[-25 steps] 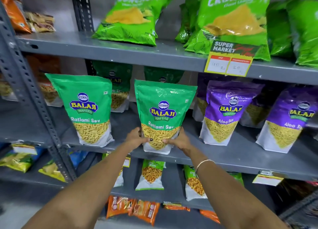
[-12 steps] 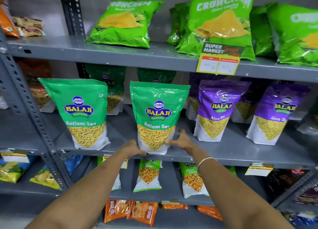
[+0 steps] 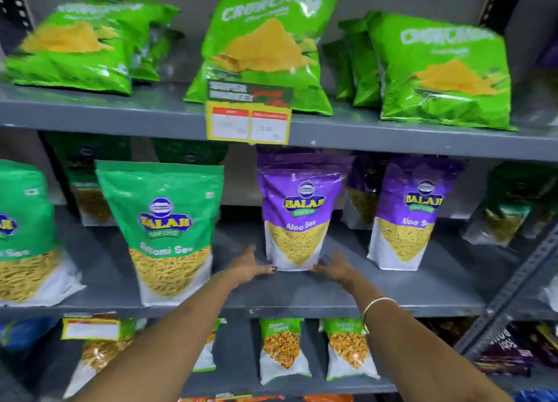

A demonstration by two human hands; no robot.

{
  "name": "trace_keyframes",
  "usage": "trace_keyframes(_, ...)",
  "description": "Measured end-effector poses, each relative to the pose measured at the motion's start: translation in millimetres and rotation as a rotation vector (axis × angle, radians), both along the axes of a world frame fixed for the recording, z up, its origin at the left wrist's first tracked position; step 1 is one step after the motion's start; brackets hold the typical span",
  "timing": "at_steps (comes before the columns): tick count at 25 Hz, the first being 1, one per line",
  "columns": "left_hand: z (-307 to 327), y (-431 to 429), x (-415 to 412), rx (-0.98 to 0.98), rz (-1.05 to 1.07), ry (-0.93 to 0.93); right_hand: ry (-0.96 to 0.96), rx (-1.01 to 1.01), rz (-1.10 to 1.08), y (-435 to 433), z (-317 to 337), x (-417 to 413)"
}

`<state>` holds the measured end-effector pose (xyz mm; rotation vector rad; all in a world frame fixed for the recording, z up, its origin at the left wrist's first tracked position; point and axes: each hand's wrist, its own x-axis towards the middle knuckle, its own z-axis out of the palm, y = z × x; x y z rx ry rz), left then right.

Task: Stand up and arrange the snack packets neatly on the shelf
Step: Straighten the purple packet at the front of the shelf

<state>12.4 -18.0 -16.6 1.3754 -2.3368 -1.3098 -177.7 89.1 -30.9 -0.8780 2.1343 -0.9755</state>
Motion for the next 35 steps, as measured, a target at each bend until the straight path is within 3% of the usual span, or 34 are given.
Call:
trace_keyframes(3, -10.0, -14.5, -45.5, 0.081, 0.194, 0.359, -0.139, -0.196, 0.022, -10.5, 6.8, -32.2)
trace_keyframes(6, -16.8, -13.0, -69.0, 0.134, 0.25, 0.467, -0.266, -0.312, 0.157, -17.3, 14.0, -47.5)
trace_keyframes(11, -28.6, 2.0, -64.5, 0.11, 0.312, 0.424, -0.293, -0.328, 0.154, -1.2, 4.2, -46.8)
trace_keyframes(22, -10.4, 55.2, -32.0, -0.013, 0.27, 0.257, -0.158, -0.222, 0.104, 49.6, 4.5, -15.7)
trace_keyframes(31, -9.3, 61.0, -22.4, 0.047, 0.214, 0.233, -0.206, -0.207, 0.061, 61.3, 2.8, -5.0)
trace_keyframes(33, -2.5, 65.3, -20.7, 0.054, 0.21, 0.146, -0.183, -0.187, 0.061, 62.6, 1.1, -5.4)
trace_keyframes(35, 3.7, 71.6, -18.0, 0.126, 0.198, -0.076, -0.132, -0.172, 0.054, 66.8, -0.5, -6.2)
